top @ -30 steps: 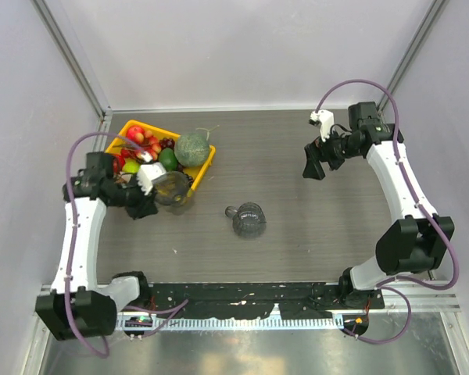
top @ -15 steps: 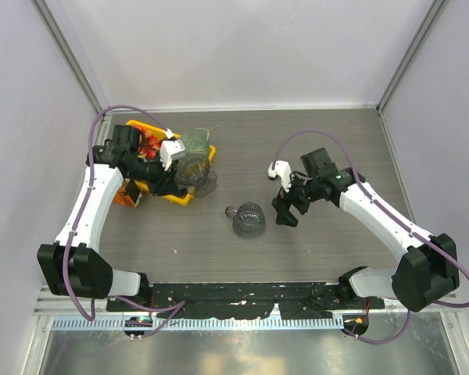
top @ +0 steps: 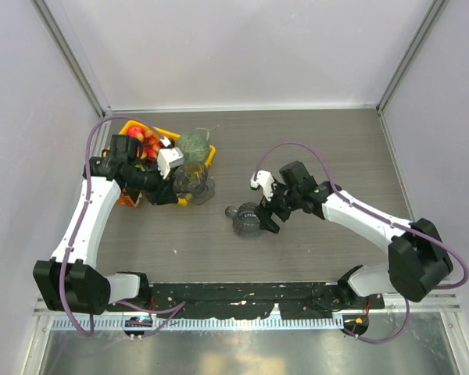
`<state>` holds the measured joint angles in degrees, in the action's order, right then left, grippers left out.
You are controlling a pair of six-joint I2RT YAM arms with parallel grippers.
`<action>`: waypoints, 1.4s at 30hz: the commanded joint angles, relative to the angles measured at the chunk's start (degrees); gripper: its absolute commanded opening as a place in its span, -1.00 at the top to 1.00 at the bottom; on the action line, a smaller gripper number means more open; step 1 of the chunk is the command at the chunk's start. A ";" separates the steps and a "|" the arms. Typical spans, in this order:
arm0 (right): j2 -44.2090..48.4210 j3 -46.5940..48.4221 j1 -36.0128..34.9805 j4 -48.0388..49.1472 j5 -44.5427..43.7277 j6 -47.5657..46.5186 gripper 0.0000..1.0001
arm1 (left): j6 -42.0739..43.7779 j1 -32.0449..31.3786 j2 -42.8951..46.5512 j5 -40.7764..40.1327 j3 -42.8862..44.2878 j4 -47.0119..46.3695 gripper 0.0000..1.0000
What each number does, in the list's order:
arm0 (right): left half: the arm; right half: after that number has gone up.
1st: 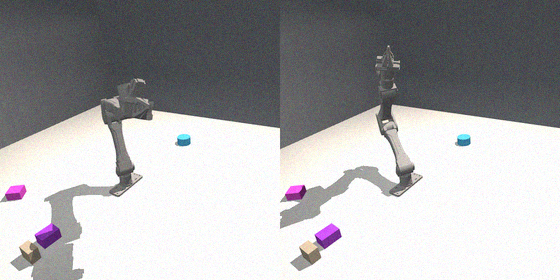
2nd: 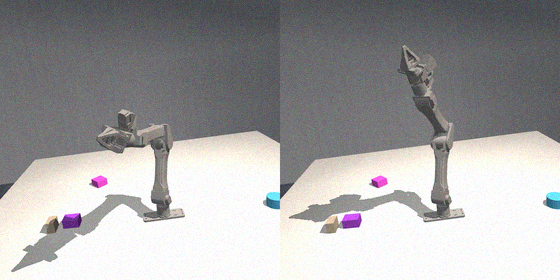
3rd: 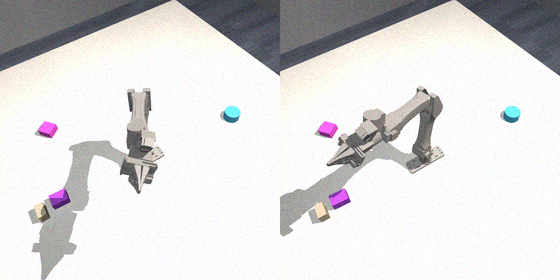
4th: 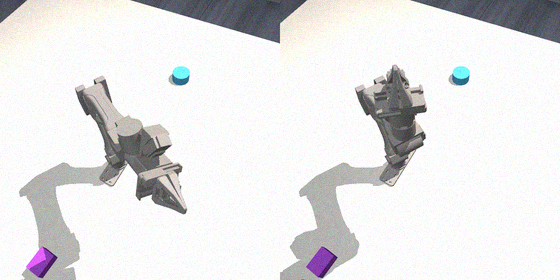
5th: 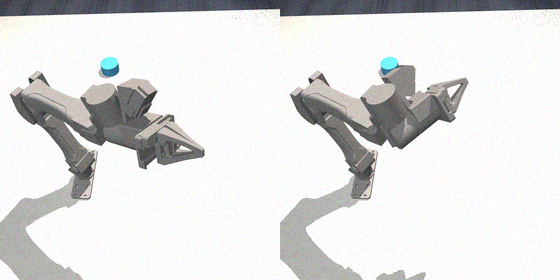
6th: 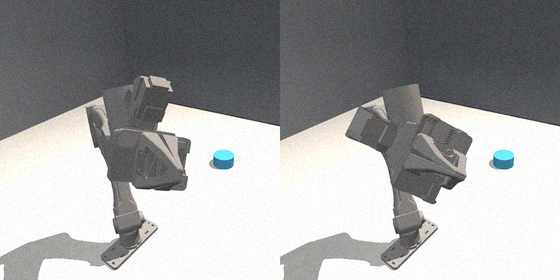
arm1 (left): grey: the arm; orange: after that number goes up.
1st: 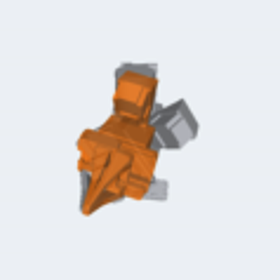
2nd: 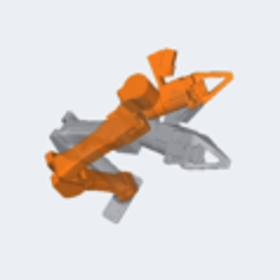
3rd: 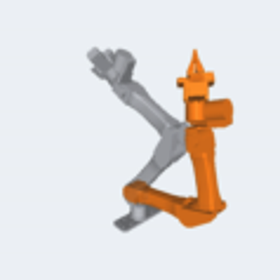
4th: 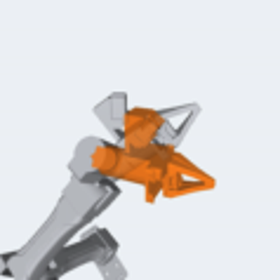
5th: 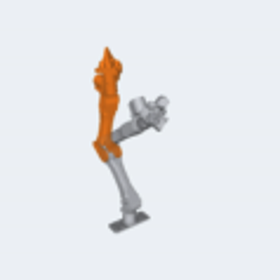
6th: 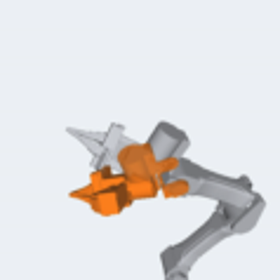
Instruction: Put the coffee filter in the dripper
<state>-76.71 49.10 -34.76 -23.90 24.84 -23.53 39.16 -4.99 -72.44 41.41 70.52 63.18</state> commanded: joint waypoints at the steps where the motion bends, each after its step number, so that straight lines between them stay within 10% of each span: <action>1: -3.01 3.63 0.13 4.13 -4.18 0.33 -0.91 | -0.40 -0.19 1.69 0.78 -0.47 -2.09 1.00; 42: 6.74 9.61 23.07 -15.39 10.14 -3.36 -0.91 | 6.10 -29.63 -20.89 -11.26 14.38 -7.90 1.00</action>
<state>-72.34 57.93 -11.75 -39.18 34.04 -26.96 42.76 -33.76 -93.45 29.95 81.73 56.36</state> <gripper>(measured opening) 0.955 0.255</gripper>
